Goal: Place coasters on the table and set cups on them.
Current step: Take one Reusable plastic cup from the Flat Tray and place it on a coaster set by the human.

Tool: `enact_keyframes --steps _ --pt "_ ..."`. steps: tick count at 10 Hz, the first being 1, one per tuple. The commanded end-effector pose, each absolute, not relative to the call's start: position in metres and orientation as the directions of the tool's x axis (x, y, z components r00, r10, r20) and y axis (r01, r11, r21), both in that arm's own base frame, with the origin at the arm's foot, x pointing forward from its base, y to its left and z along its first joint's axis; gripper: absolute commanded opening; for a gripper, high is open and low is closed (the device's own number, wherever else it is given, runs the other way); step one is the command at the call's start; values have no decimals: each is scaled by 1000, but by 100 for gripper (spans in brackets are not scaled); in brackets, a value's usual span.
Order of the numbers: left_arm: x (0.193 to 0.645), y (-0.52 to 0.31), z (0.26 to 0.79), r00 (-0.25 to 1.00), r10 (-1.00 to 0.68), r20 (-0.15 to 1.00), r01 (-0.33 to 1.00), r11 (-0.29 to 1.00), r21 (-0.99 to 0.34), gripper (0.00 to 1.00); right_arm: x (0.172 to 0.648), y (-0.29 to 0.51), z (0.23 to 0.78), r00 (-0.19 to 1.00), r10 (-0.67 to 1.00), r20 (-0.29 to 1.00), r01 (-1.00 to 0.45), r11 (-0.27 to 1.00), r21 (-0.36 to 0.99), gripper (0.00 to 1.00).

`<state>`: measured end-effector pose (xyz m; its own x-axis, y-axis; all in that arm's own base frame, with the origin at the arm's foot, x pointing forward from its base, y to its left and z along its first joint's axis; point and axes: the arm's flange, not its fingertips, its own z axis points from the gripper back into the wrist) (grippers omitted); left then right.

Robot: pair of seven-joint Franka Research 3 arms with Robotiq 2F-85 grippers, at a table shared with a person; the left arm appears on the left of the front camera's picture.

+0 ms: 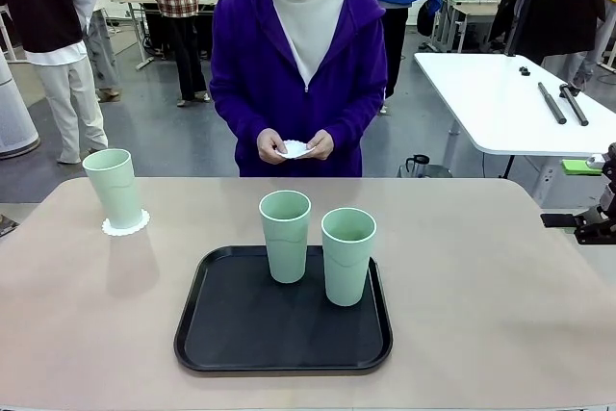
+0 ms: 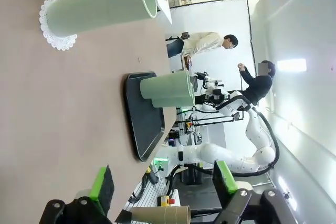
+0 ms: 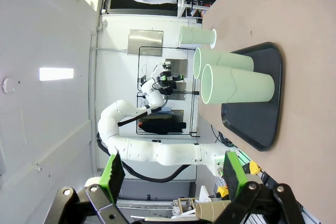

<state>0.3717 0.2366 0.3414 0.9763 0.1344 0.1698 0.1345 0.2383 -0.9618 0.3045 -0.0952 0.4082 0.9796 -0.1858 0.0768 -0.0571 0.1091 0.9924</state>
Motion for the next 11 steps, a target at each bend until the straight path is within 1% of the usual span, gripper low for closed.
enact_keyframes --steps 1,2,11 --pt "368 235 345 974 142 176 134 265 -955 100 306 -95 408 979 -184 90 -73 102 992 100" --pt "372 237 341 976 134 170 134 238 -962 100 306 -95 408 979 -184 90 -73 102 992 100" --pt "372 237 341 976 134 170 134 238 -962 100 306 -95 408 979 -184 90 -73 102 992 100"
